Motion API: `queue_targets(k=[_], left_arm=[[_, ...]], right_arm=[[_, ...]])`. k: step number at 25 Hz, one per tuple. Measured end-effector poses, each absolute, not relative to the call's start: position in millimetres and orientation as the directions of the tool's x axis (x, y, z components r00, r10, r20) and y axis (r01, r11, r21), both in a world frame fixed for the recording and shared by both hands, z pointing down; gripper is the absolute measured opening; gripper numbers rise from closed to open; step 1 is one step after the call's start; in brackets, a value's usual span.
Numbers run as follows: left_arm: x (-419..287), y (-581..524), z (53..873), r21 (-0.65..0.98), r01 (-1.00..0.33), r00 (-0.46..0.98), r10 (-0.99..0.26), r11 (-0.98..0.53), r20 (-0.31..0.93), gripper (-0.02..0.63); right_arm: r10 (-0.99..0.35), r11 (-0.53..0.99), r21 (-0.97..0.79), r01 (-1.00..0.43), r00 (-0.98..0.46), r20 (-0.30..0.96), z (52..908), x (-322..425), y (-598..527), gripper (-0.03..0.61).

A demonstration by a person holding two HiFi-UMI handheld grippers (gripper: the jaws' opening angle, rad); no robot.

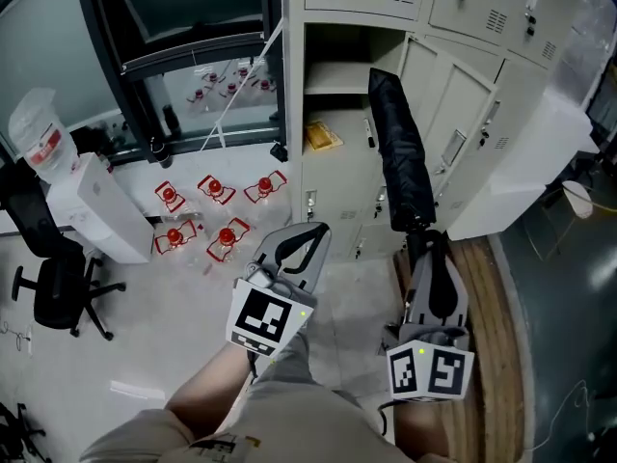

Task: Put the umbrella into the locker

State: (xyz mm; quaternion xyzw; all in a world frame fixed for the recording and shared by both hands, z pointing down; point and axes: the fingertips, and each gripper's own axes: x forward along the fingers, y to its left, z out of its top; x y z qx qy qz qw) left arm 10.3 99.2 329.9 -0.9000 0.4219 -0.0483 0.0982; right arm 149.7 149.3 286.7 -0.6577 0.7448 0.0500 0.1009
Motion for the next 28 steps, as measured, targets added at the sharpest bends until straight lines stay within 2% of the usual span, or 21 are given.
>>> queue_targets(k=[28], left_arm=[[6.1,-124.5,422.0,-0.137,-0.706,0.666,-0.717,-0.695,0.207,0.008]], right_arm=[[-0.984,0.108,-0.085,-0.99,-0.119,0.132,423.8,128.7,-94.6,0.009]])
